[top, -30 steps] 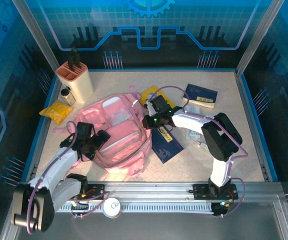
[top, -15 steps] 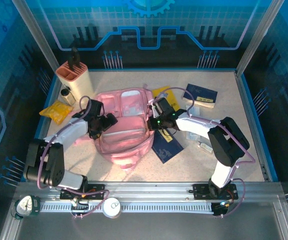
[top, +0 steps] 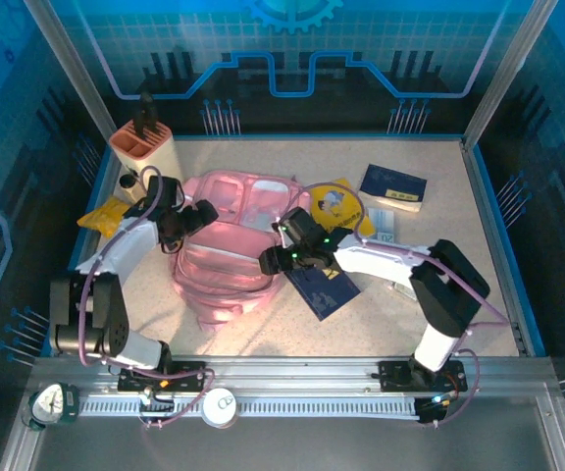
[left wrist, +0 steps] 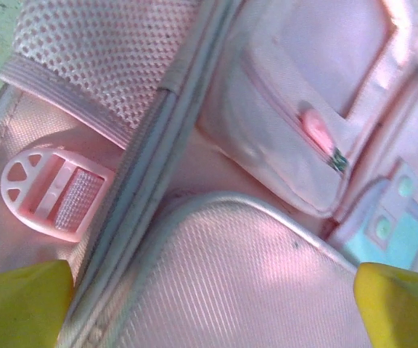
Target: Pack the student bag
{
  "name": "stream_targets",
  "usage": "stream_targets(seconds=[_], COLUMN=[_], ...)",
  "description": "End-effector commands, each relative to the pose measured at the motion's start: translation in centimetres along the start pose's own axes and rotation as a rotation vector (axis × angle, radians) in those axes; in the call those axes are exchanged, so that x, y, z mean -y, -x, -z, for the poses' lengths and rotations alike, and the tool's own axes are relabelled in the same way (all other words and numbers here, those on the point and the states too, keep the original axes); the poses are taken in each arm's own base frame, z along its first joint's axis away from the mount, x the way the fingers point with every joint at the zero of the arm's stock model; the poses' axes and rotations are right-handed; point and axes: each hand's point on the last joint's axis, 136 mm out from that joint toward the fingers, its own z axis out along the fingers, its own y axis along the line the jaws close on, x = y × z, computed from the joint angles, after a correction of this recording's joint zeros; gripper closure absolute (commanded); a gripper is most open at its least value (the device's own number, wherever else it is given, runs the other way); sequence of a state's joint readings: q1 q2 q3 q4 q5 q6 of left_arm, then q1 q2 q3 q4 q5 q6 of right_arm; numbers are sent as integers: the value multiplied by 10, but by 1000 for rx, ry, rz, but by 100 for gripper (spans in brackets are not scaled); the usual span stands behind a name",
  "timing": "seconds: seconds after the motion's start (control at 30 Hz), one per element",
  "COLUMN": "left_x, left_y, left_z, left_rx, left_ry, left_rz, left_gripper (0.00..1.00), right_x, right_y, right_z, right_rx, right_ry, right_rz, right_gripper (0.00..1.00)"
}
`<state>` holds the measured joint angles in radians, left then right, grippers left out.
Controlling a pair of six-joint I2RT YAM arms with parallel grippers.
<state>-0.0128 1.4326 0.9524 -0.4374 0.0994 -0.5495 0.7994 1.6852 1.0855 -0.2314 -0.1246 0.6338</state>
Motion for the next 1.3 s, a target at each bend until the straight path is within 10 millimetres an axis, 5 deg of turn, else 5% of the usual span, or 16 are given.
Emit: stream_targets(seconds=[0.0, 0.3, 0.47, 0.63, 0.83, 0.93, 1.13, 1.27], left_x=[5, 7, 17, 22, 27, 20, 12, 8], left_y=[-27, -79, -128, -173, -215, -223, -218, -214], left_z=[24, 62, 72, 72, 54, 40, 30, 27], left_rx=[-50, -85, -136, -187, -249, -262, -220, -198], left_ry=[-40, -64, -114, -150, -165, -145, -104, -72], left_rz=[-18, -21, -22, 17, 2, 2, -14, -31], left_gripper=[1, 1, 2, 7, 10, 10, 10, 10], right_x=[4, 57, 77, 91, 96, 100, 108, 115], right_y=[18, 53, 68, 70, 69, 67, 59, 53], right_z=[27, 24, 6, -12, -29, -25, -2, -8], right_rx=[42, 74, 60, 25, 4, 21, 48, 14], right_ry=[77, -2, -5, -28, -16, -37, -104, -113], right_rz=[-47, -155, -221, -257, -270, -268, -274, -296], right_gripper=[29, 20, 19, 21, 35, 39, 30, 27])
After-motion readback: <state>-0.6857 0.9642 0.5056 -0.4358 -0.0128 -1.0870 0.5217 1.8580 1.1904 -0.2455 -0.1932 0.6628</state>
